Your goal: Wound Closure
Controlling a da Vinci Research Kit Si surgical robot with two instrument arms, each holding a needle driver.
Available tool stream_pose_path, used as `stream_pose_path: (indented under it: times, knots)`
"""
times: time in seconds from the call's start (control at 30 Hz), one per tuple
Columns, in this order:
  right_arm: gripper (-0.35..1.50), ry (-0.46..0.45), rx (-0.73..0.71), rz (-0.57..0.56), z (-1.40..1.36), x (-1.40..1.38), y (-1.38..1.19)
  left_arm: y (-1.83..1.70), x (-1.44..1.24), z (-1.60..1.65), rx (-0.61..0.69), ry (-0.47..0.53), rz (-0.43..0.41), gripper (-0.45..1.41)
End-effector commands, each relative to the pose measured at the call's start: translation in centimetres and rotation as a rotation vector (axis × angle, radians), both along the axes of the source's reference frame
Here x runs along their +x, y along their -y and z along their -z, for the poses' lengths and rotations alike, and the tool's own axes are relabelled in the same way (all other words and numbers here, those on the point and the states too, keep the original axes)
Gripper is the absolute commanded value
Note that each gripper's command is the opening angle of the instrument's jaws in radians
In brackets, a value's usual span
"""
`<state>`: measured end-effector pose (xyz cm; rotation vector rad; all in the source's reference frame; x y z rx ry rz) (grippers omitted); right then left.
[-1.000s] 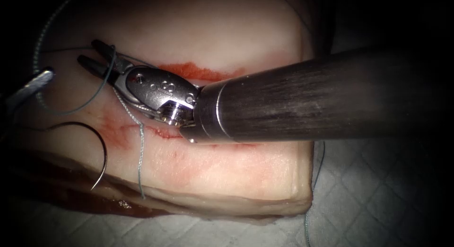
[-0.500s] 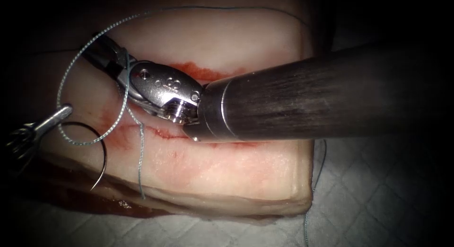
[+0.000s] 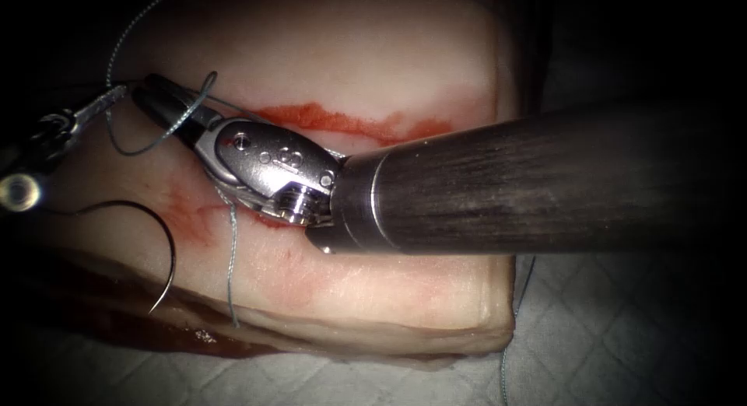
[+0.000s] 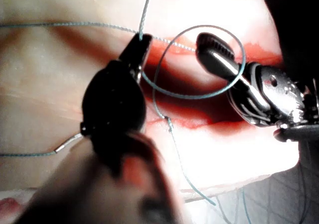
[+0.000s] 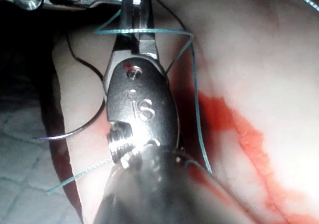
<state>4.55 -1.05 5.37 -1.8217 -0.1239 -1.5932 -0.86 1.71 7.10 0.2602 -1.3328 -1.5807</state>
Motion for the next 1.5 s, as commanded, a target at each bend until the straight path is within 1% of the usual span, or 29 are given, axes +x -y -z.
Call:
stream_pose_path:
  times: [0.03,0.1,0.17,0.23,0.3,0.43,0.5,0.57,0.67,0.73,0.77,0.83,0.9,0.93,0.97,1.07,1.1,1.17,1.2,1.23,1.37,1.5]
  knots:
    - [-0.18,-0.010,-0.004,0.001,0.01,0.10,-0.01,-0.01,-0.09,-0.10,0.006,-0.002,-0.013,-0.45]
    - [-0.18,-0.022,-0.008,0.001,0.04,0.10,-0.02,0.02,-0.22,-0.29,0.019,-0.019,-0.041,-0.45]
    - [-0.18,-0.033,-0.014,0.012,0.05,0.09,-0.02,0.04,-0.26,-0.37,0.017,-0.018,-0.050,-0.45]
    - [-0.18,-0.039,-0.020,0.020,0.04,0.10,-0.01,0.01,-0.32,-0.40,0.015,-0.009,-0.063,-0.45]
    - [-0.18,-0.045,-0.025,0.032,0.01,0.11,-0.01,-0.01,-0.38,-0.39,0.044,0.033,-0.080,-0.45]
    - [-0.15,-0.059,-0.033,0.057,-0.02,0.10,-0.03,-0.03,-0.46,-0.36,0.073,0.075,-0.100,-0.45]
    - [-0.06,-0.061,-0.035,0.056,-0.03,0.10,-0.04,-0.03,-0.48,-0.34,0.083,0.090,-0.109,-0.45]
    - [0.10,-0.064,-0.037,0.055,-0.04,0.10,-0.04,-0.01,-0.47,-0.32,0.084,0.094,-0.116,-0.45]
    - [0.22,-0.063,-0.038,0.054,-0.06,0.10,-0.04,0.01,-0.47,-0.31,0.097,0.108,-0.116,-0.45]
    - [0.24,-0.063,-0.039,0.054,-0.06,0.12,-0.04,0.03,-0.47,-0.30,0.110,0.125,-0.121,-0.45]
    - [0.29,-0.063,-0.039,0.055,-0.07,0.12,-0.03,0.05,-0.48,-0.31,0.109,0.129,-0.128,-0.45]
    - [0.29,-0.064,-0.040,0.056,-0.07,0.13,-0.02,0.08,-0.53,-0.34,0.108,0.134,-0.142,-0.45]
    - [0.26,-0.064,-0.040,0.057,-0.07,0.13,-0.01,0.04,-0.52,-0.34,0.110,0.139,-0.149,-0.45]
    - [0.32,-0.064,-0.041,0.058,-0.07,0.13,0.00,0.01,-0.52,-0.34,0.112,0.141,-0.152,-0.45]
    - [0.32,-0.065,-0.042,0.059,-0.07,0.13,0.01,-0.03,-0.50,-0.34,0.114,0.144,-0.157,-0.45]
    - [0.32,-0.067,-0.045,0.064,-0.09,0.13,0.04,-0.09,-0.46,-0.35,0.139,0.189,-0.192,-0.45]
    - [0.29,-0.069,-0.046,0.067,-0.10,0.13,0.06,-0.11,-0.45,-0.36,0.140,0.200,-0.212,-0.45]
    - [0.16,-0.076,-0.054,0.085,-0.12,0.13,0.11,-0.14,-0.39,-0.37,0.144,0.241,-0.284,-0.45]
    - [0.14,-0.087,-0.061,0.107,-0.13,0.14,0.15,-0.19,-0.33,-0.40,0.144,0.267,-0.327,-0.45]
    - [0.21,-0.093,-0.064,0.119,-0.13,0.14,0.17,-0.22,-0.30,-0.43,0.145,0.282,-0.355,-0.45]
    - [0.26,-0.118,-0.065,0.166,-0.12,0.17,0.22,-0.28,-0.22,-0.49,0.149,0.301,-0.409,-0.45]
    - [0.29,-0.137,-0.064,0.197,-0.10,0.18,0.24,-0.34,-0.25,-0.46,0.154,0.315,-0.432,-0.45]
